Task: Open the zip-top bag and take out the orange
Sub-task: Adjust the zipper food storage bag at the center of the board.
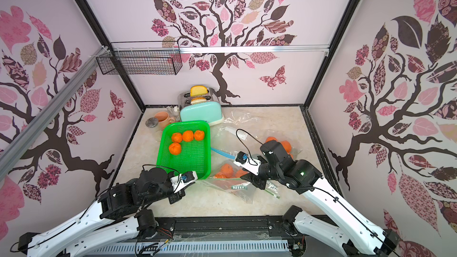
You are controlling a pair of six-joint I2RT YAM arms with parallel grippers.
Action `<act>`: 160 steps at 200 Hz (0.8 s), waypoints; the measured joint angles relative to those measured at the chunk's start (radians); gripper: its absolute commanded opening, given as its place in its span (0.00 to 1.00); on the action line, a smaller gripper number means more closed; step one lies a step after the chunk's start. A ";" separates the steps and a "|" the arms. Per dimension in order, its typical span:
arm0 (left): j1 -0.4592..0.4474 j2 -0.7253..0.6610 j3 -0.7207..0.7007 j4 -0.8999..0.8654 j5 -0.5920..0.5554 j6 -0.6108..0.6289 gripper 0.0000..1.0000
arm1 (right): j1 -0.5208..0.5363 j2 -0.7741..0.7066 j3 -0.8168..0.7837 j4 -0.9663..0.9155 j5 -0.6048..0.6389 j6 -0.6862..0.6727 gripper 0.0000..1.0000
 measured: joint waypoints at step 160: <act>0.000 0.010 -0.010 0.003 0.029 0.000 0.02 | 0.072 0.114 -0.035 0.007 -0.032 -0.020 0.25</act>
